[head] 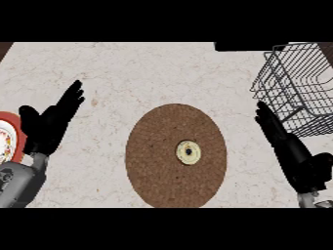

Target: Pick the cupcake from the placemat and place it in the basket

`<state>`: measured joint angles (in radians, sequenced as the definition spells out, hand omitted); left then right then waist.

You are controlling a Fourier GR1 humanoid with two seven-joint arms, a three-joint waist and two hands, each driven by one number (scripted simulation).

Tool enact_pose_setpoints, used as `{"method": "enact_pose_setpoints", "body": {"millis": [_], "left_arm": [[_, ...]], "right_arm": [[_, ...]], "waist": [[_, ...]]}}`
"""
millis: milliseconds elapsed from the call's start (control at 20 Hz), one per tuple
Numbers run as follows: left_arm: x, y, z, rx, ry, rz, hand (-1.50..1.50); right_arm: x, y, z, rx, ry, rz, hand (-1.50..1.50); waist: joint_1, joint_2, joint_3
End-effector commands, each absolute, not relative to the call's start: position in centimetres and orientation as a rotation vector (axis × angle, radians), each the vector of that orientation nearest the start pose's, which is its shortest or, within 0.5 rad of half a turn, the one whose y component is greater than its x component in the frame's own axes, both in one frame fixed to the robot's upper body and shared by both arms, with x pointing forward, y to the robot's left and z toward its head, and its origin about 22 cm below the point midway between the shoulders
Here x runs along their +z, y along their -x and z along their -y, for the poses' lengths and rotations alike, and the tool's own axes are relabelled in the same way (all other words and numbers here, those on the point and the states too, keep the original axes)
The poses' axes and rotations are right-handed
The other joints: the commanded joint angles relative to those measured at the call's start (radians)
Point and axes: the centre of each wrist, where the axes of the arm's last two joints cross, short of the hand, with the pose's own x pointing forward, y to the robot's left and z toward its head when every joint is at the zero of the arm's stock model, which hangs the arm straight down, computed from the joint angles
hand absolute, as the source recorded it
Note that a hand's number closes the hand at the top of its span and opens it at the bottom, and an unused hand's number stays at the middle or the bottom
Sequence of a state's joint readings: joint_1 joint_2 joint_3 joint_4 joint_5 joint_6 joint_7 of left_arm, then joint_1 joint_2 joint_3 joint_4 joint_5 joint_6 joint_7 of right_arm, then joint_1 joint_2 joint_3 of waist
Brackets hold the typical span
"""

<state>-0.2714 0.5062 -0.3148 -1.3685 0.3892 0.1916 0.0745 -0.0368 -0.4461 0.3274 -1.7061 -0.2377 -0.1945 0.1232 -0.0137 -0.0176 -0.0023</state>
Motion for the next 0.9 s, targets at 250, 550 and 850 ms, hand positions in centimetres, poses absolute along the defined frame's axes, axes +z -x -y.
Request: {"method": "enact_pose_setpoints", "body": {"millis": [250,550,850], "left_arm": [[-3.6,-25.1,-27.5,-0.130,-0.094,1.115,0.00],[-5.8,-22.0,-27.8,-0.089,-0.113,1.016,0.00],[-5.7,-21.9,-29.9,-0.036,-0.158,1.001,0.00]], "right_arm": [[12.1,-26.4,13.3,0.453,-0.742,1.795,1.50],[9.8,-22.1,4.7,0.934,-0.867,1.807,-1.50],[13.4,-24.4,5.7,1.169,-0.290,1.933,-1.50]], "waist": [[0.158,0.048,0.006],[0.078,0.016,0.002],[0.016,0.005,-0.003]]}}
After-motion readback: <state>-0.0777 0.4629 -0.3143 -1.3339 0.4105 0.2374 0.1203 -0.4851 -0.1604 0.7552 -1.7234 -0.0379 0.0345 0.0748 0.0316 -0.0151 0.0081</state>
